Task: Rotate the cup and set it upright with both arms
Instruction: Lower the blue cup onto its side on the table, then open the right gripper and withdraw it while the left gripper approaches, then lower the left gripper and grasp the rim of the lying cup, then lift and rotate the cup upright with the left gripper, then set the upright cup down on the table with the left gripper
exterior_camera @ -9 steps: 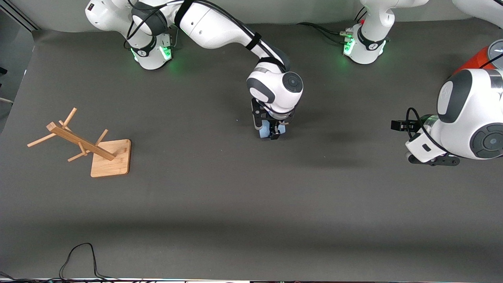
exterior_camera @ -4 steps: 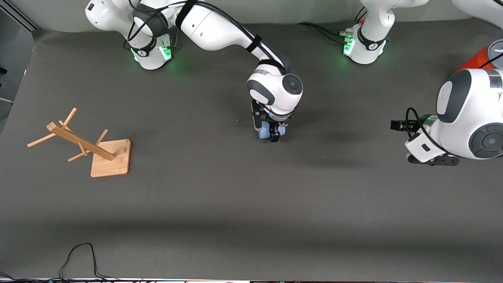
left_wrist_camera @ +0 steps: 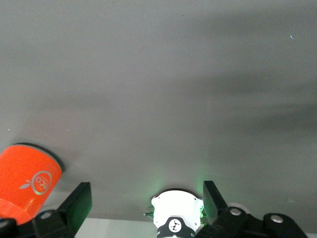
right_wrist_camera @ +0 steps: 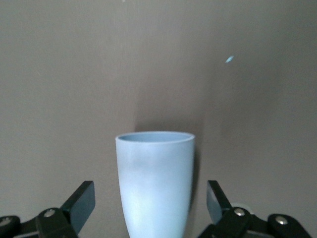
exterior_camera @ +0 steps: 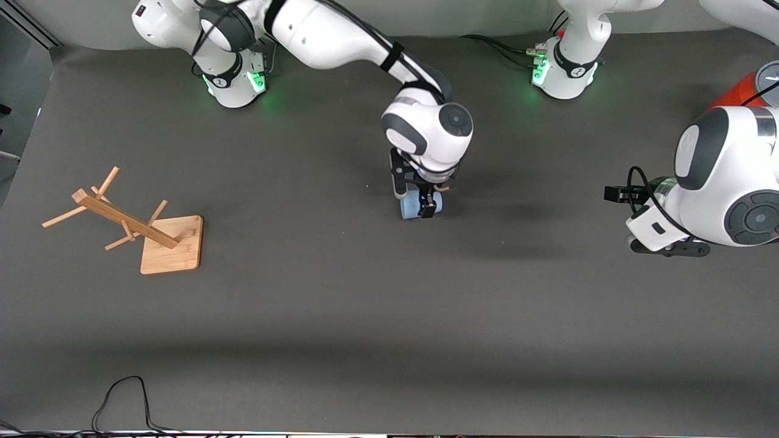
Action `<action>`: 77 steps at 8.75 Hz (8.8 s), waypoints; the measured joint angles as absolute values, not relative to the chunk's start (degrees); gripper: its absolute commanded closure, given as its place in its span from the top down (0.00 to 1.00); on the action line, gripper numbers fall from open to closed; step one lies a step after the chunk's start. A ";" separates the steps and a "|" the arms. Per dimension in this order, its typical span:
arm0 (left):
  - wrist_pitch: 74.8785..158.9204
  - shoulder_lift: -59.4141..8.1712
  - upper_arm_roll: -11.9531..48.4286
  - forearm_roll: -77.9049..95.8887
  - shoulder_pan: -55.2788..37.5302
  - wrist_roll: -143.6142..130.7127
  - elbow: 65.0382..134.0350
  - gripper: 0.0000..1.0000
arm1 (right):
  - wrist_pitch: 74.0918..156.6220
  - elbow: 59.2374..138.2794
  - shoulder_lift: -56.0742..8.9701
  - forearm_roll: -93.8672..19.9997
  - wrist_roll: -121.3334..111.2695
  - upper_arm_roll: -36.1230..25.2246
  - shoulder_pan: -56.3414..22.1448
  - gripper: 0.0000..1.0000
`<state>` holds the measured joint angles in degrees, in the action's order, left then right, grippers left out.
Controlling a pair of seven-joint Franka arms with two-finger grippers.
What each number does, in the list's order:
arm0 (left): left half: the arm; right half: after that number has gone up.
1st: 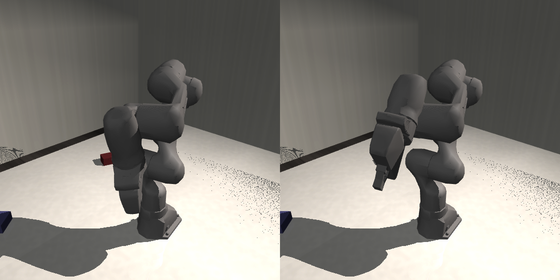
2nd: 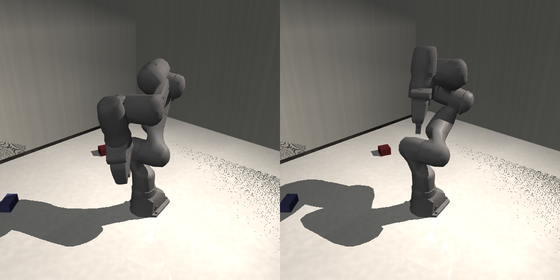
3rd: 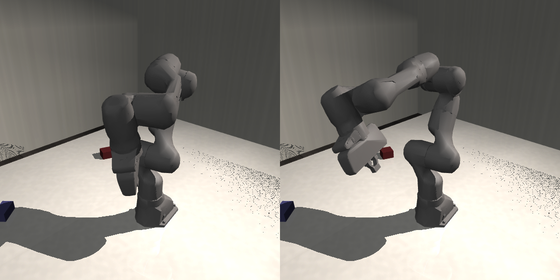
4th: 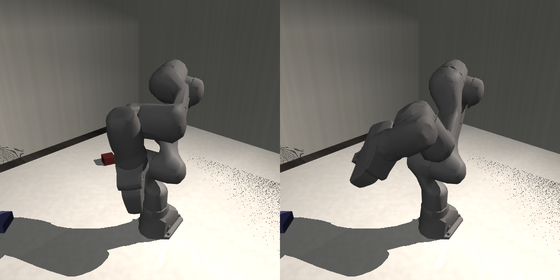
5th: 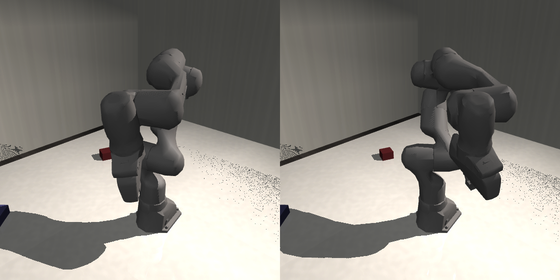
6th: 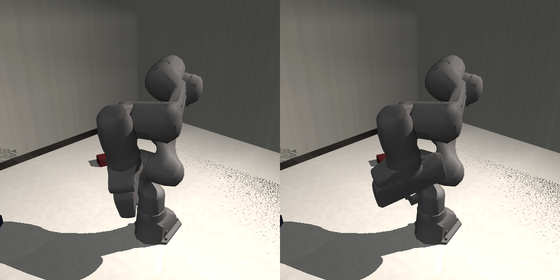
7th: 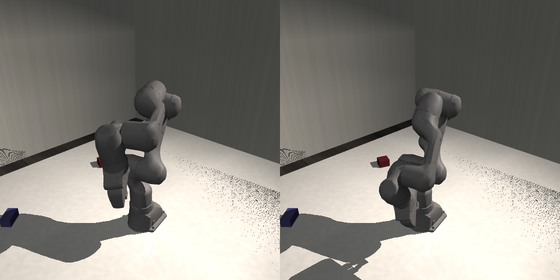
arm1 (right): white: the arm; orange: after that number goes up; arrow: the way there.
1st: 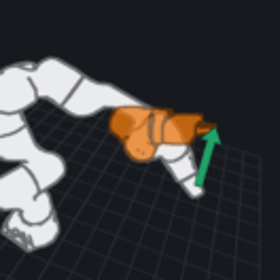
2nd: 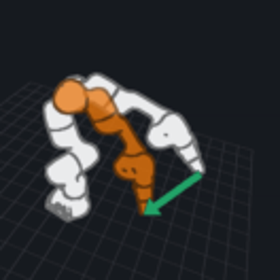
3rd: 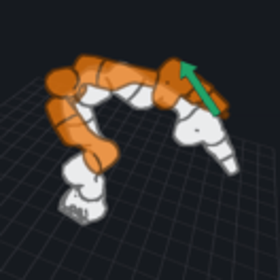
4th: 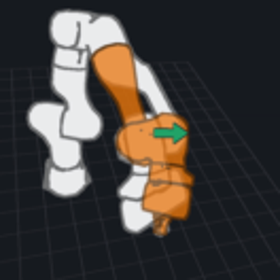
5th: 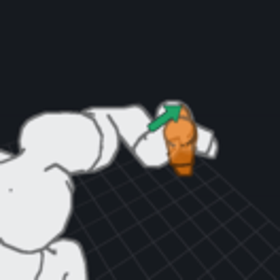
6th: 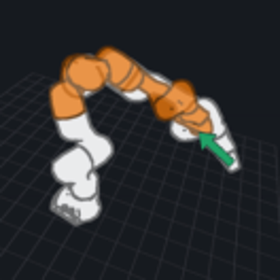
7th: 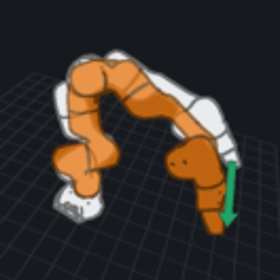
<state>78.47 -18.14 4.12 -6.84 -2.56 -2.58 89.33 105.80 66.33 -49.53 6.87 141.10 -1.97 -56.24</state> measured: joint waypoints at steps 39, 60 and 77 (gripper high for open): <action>87.88 -57.04 2.90 -27.93 -56.08 -43.45 59.59 0.00 | 95.59 90.89 -3.46 -1.93 -2.77 -6.02 -3.81 1.00; 125.32 -6.98 0.82 -0.94 -30.40 -32.63 109.06 0.00 | 95.64 90.18 -3.97 -1.87 -2.81 -6.29 -3.58 1.00; 153.80 -20.99 1.03 -15.04 -39.26 -58.20 122.59 1.00 | 95.64 90.16 -3.99 -1.87 -2.81 -6.30 -3.57 1.00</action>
